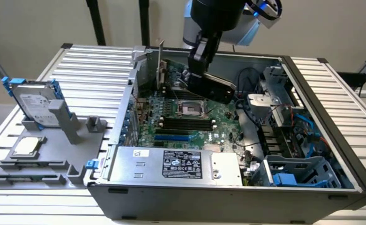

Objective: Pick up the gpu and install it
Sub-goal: 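Insert the gpu into the slot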

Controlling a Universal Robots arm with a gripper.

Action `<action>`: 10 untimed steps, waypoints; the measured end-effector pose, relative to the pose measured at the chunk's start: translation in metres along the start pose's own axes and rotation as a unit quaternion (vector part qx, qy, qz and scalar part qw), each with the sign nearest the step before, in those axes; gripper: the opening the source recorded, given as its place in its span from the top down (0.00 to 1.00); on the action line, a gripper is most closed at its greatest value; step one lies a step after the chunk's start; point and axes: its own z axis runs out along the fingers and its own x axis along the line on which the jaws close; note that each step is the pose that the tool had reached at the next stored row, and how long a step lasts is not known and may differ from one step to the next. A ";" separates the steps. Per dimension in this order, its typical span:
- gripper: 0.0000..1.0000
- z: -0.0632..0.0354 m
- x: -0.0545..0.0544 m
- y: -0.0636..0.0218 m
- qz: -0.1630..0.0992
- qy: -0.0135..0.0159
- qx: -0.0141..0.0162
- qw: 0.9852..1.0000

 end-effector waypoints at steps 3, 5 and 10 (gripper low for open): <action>0.73 0.0001 0.000 0.0000 -0.024 -0.001 0.000 1.000; 0.73 0.0001 0.000 0.0000 -0.041 -0.001 0.000 0.999; 0.73 0.0006 0.000 -0.0001 -0.083 -0.003 0.001 0.997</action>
